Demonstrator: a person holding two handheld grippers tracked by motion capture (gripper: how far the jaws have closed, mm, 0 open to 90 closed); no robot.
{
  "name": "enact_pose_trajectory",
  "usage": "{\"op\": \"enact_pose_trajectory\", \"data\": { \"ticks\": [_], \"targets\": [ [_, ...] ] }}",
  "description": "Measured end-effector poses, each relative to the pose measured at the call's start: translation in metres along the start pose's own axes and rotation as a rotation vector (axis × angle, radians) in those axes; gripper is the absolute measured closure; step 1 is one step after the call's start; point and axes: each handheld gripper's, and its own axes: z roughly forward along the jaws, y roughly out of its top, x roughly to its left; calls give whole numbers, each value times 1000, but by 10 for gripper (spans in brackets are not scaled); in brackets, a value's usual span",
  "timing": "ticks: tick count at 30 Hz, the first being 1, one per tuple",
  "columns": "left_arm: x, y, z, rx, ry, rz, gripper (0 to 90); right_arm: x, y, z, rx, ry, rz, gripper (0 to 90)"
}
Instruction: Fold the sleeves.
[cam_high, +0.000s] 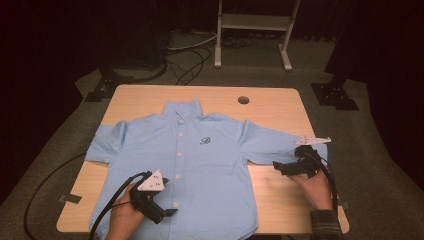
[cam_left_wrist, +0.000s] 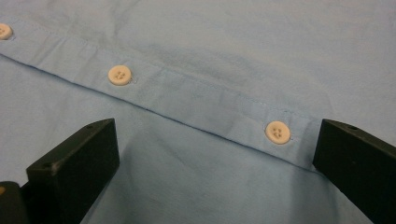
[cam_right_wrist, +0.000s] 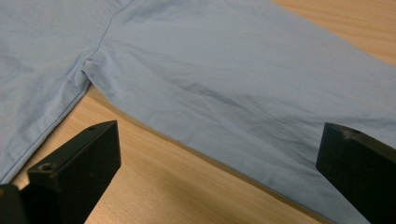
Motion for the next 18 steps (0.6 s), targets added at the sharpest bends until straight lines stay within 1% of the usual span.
{"op": "enact_pose_trajectory", "data": {
  "ticks": [2,7,13,18],
  "targets": [
    [0,0,0,0,0,0,0,-2,-1,-1,-1,2,0,0],
    [0,0,0,0,0,0,0,-7,-3,-4,-5,-11,1,0],
    [0,0,0,0,0,0,0,-16,-6,-9,-15,-25,17,0],
    [0,0,0,0,0,-1,0,-26,-11,-14,-16,-58,38,0]
  ]
}}
